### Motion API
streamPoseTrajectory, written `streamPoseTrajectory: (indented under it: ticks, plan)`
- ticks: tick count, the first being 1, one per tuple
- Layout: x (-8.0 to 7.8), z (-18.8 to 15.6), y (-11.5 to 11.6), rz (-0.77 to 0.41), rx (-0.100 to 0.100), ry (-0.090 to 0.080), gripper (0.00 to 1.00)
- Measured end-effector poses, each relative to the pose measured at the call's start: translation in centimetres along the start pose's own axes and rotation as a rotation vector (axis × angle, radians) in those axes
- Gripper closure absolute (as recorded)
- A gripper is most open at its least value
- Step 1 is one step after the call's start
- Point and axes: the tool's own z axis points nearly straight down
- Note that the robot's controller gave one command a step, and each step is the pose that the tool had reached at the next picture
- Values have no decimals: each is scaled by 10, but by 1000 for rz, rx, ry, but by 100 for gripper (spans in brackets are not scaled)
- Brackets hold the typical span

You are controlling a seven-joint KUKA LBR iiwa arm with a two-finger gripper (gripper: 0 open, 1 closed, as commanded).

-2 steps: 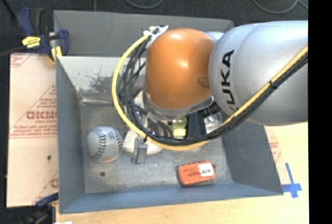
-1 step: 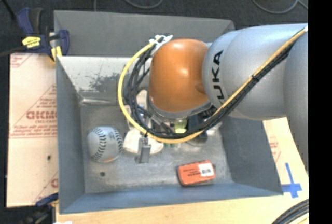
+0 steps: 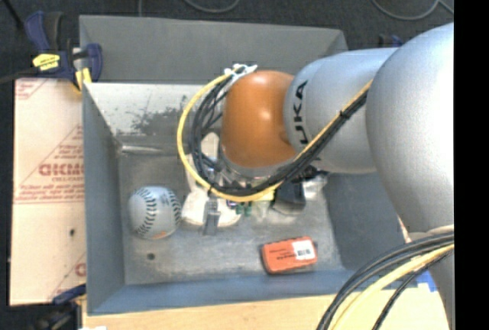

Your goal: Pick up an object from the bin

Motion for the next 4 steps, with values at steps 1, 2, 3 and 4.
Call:
streamPoseTrajectory:
  ticks: [1,2,3,4]
  plan:
    - [-18,34,63,-28,2,-1,0]
    - [-13,42,23,4,-2,0,0]
    - [-70,46,28,-612,1,-3,100]
    - [-71,46,29,-611,1,-4,100]
